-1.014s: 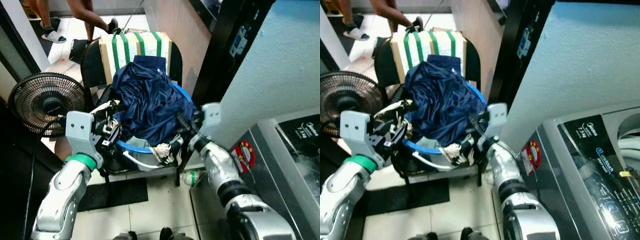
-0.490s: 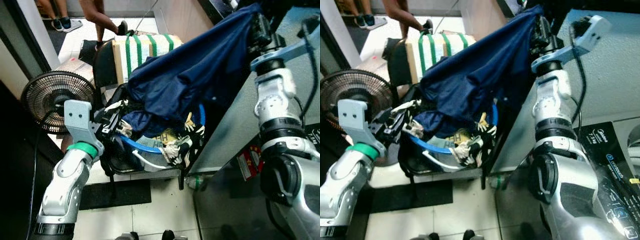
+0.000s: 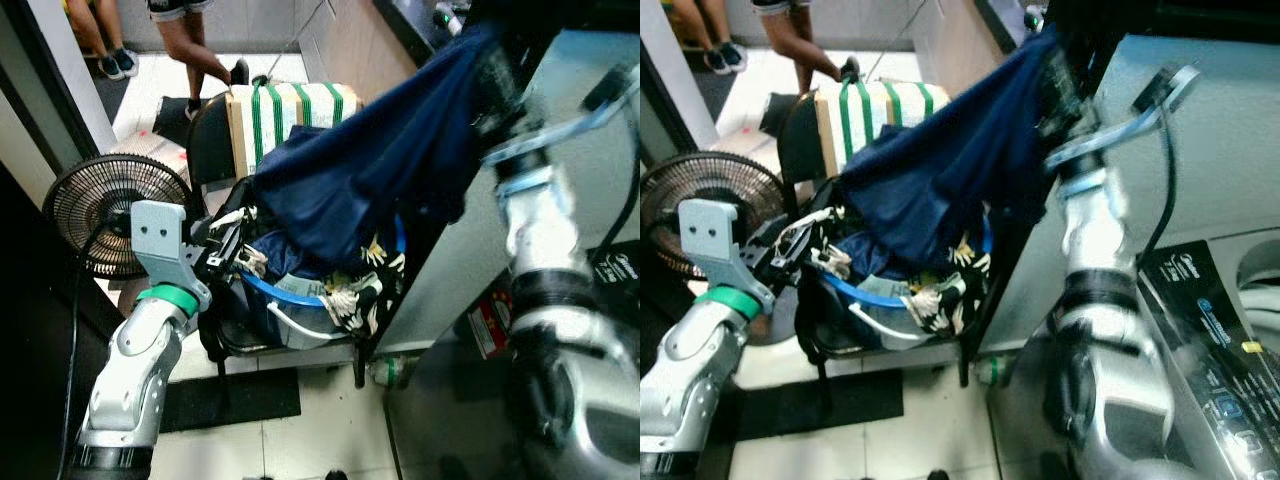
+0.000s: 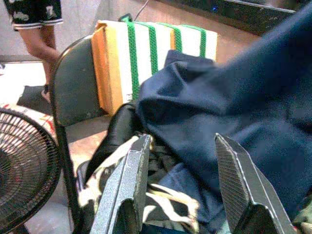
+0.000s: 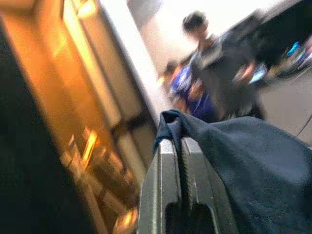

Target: Clothes washing

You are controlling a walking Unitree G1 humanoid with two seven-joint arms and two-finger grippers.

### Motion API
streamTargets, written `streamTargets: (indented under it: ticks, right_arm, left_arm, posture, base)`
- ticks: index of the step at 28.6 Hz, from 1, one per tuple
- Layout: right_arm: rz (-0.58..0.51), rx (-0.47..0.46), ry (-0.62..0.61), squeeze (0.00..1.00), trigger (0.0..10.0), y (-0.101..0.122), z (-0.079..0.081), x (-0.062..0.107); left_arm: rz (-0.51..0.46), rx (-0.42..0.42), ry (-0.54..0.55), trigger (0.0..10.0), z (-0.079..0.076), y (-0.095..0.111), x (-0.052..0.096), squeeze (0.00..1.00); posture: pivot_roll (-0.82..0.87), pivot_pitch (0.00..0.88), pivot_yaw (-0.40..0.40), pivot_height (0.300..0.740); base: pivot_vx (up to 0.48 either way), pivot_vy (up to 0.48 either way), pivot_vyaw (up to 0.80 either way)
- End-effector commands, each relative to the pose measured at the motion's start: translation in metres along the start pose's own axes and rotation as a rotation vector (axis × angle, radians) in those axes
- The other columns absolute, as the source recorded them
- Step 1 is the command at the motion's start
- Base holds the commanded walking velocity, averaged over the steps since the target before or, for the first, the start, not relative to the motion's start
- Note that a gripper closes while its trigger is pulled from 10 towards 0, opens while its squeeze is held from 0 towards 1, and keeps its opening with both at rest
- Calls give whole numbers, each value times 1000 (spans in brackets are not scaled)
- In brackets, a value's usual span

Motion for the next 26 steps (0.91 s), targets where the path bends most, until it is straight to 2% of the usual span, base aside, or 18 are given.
streamTargets:
  ticks: [1, 2, 3, 5, 9, 12, 15, 17, 18, 19, 20, 21, 22, 23, 24, 25, 26]
  right_arm:
    - [74, -27, 160, 0, 0, -18, 37, 4]
    - [85, -133, 242, 0, 0, -27, 64, 14]
    - [85, -133, 242, 0, 0, -27, 64, 14]
    - [46, -204, 262, 0, 0, -20, 73, 15]
    - [-14, -263, 252, 0, 0, -9, 76, 14]
    - [-55, -270, 157, 0, 0, -7, 64, 14]
    - [-125, -238, -53, 0, 0, 0, 30, 15]
    - [-125, -238, -53, 0, 0, 0, 30, 15]
    - [-160, -222, -124, 0, 0, 8, 16, 16]
    - [-239, -201, -176, 0, 0, 32, -1, 14]
    - [-239, -201, -176, 0, 0, 32, -1, 14]
    - [-357, -195, -210, 0, 0, 66, -17, 11]
    - [-357, -195, -210, 0, 0, 66, -17, 11]
    - [-669, -225, -211, 0, 0, 156, -38, 14]
    - [-669, -225, -211, 0, 0, 156, -38, 14]
    - [-805, -242, -184, 0, 0, 194, -41, 21]
    - [-805, -242, -184, 0, 0, 194, -41, 21]
  left_arm:
    - [28, 2, -6, 10000, -2, -10, 4, 0]
    - [32, 4, -12, 10000, -4, -12, 5, 0]
    - [32, 4, -12, 10000, -4, -12, 5, 0]
    - [34, 5, -16, 10000, -5, -12, 5, 0]
    - [37, 9, -21, 10000, -7, -13, 5, 0]
    - [41, 10, -26, 10000, -9, -15, 6, 0]
    - [41, 8, -24, 10000, -9, -16, 7, 0]
    - [41, 8, -24, 10000, -9, -16, 7, 0]
    - [41, 7, -23, 10000, -8, -16, 7, 0]
    - [40, 5, -22, 10000, -8, -15, 7, 0]
    - [40, 5, -22, 10000, -8, -15, 7, 0]
    - [40, 4, -21, 10000, -7, -15, 7, 0]
    - [40, 4, -21, 10000, -7, -15, 7, 0]
    - [40, 0, -21, 10000, -6, -14, 7, 0]
    - [40, 0, -21, 10000, -6, -14, 7, 0]
    - [40, -1, -21, 10000, -6, -14, 7, 0]
    - [40, -1, -21, 10000, -6, -14, 7, 0]
  posture:
    - [82, 38, 5, 740]
    - [80, 41, 6, 740]
    - [80, 41, 6, 740]
    - [78, 44, 8, 740]
    - [72, 48, 10, 740]
    - [71, 48, 10, 740]
    - [79, 45, 6, 740]
    - [79, 45, 6, 740]
    - [83, 43, 7, 740]
    - [83, 43, 7, 740]
    - [83, 43, 7, 740]
    - [85, 44, 9, 740]
    - [85, 44, 9, 740]
    - [84, 43, 7, 740]
    - [84, 43, 7, 740]
    - [84, 43, 7, 740]
    - [84, 43, 7, 740]
  base:
    - [0, 0, 0]
    - [0, 0, 0]
    - [0, 0, 0]
    - [0, 0, 0]
    - [0, 0, 0]
    - [0, 0, 0]
    - [0, 0, 0]
    - [0, 0, 0]
    - [0, 0, 0]
    - [0, 0, 0]
    - [0, 0, 0]
    - [0, 0, 0]
    - [0, 0, 0]
    - [0, 0, 0]
    - [0, 0, 0]
    - [0, 0, 0]
    - [0, 0, 0]
Point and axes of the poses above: a point about 5 cm out from each wrist's last joint towards the gripper, its own x axis pointing back from the gripper into the wrist, its own y axis along the axis of the wrist's last joint, z = x × y, the point moved 5 cm from there along -x, pointing out of the wrist towards the gripper, and after that the axes turned 6 degrees about x, right-handed, at the moved point
